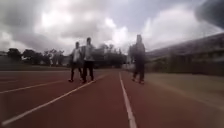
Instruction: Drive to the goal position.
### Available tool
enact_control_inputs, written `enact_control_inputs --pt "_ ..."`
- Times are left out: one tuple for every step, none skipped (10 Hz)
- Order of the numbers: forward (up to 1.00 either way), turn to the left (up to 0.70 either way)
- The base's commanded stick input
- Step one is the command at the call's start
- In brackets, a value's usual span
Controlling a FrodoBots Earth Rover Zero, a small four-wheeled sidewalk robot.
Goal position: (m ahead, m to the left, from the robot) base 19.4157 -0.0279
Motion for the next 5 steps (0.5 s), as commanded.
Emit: enact_control_inputs --pt "0.70 0.00" --pt "0.70 -0.24" --pt "0.70 -0.29" --pt "0.70 -0.34" --pt "0.70 -0.34"
